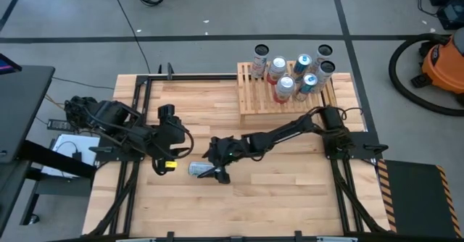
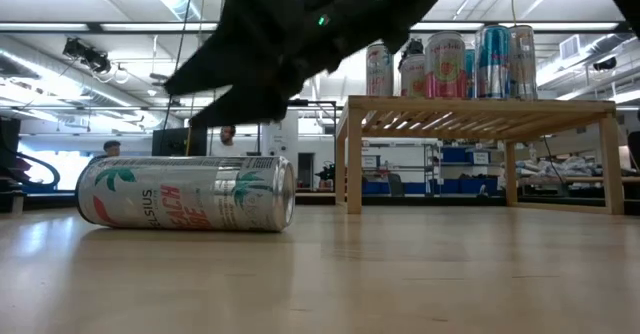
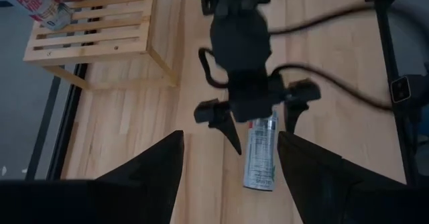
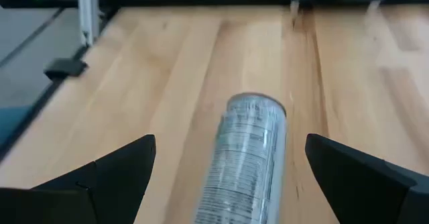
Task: Place canned beverage on shelf
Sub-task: Put the white-pink soda can on the shelf aligned with the other white-pink soda can
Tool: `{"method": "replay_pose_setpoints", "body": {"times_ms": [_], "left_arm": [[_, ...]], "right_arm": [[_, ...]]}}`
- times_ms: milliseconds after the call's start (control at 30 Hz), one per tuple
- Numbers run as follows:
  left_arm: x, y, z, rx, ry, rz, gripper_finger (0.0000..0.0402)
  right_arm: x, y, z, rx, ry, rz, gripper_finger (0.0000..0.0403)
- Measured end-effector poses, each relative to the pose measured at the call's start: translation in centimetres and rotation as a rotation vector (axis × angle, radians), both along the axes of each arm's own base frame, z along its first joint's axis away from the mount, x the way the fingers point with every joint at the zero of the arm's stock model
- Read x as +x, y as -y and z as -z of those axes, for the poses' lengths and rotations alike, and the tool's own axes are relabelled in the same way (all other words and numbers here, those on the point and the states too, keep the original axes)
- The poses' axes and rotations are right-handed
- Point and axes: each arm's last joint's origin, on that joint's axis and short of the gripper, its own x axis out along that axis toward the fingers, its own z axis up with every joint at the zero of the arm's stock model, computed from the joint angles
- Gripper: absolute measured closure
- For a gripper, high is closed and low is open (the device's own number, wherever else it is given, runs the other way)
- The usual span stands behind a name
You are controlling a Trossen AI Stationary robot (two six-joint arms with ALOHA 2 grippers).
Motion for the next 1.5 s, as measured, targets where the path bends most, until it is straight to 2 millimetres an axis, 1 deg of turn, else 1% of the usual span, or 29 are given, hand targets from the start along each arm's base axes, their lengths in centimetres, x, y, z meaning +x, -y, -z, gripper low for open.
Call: {"method": "replay_pose_setpoints", "body": {"times_ms": [67, 200, 267, 433, 967, 1100, 1267, 1500], "left_arm": [[0.0, 0.0, 0.0, 0.000, 0.000, 0.000, 0.0159], [0.0, 0.0, 0.0, 0.000, -0.002, 0.000, 0.0159], [0.0, 0.0, 0.0, 0.003, -0.005, 0.001, 0.0159], [0.0, 0.0, 0.1, 0.006, -0.007, 0.002, 0.0159], [0.0, -0.1, 0.1, 0.023, -0.018, 0.014, 0.0159], [0.0, -0.1, 0.1, 0.023, -0.018, 0.015, 0.0159], [0.0, -0.1, 0.1, 0.023, -0.018, 0.015, 0.0159], [0.0, -0.1, 0.1, 0.023, -0.018, 0.016, 0.0159]], "right_arm": [[0.3, 0.2, 0.7, -0.007, -0.012, 0.005, 0.0009], [0.6, 1.0, 0.9, -0.031, 0.000, 0.023, 0.0009], [0.7, 1.3, 1.4, -0.031, -0.015, 0.032, 0.0009], [0.5, 1.4, 2.2, -0.037, -0.069, 0.032, 0.0009], [-0.4, 0.0, 3.1, -0.010, -0.194, 0.028, 0.0011], [-0.5, -0.5, 3.1, -0.010, -0.193, 0.019, 0.0017], [-0.9, -0.9, 3.5, -0.010, -0.253, 0.022, 0.0026], [-1.2, -0.8, 3.8, -0.011, -0.295, 0.057, 0.0050]]}}
